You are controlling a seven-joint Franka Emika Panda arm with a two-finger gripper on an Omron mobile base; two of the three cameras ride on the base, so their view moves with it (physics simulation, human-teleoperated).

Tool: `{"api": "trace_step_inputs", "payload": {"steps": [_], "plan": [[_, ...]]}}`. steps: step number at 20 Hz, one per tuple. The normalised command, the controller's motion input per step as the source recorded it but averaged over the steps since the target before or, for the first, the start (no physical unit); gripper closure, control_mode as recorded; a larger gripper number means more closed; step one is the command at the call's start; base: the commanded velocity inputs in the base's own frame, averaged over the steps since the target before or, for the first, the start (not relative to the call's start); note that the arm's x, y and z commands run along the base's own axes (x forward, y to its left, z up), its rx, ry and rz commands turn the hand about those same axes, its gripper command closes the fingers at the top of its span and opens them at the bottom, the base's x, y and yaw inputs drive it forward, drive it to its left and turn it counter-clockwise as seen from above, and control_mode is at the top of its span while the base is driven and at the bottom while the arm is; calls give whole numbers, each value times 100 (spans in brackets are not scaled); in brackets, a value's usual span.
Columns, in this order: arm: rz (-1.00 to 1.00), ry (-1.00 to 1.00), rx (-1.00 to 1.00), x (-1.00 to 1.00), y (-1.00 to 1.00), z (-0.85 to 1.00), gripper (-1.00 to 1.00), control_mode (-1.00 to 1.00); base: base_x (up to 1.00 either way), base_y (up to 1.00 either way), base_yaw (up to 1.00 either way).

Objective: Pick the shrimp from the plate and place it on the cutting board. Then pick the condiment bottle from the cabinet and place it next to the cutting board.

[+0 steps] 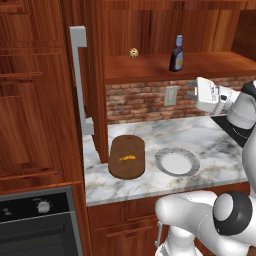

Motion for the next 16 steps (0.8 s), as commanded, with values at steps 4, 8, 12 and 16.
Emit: {"api": "trace_step_inputs", "payload": {"steps": [4,8,12,16], "plan": [[0,0,0,0,-10,16,-100,-100,0,0,0],[0,0,0,0,-7,20,-100,-100,0,0,0],[0,0,0,0,-3,23,-100,-100,0,0,0],[0,0,0,0,-7,22,-100,-100,0,0,0]]}}
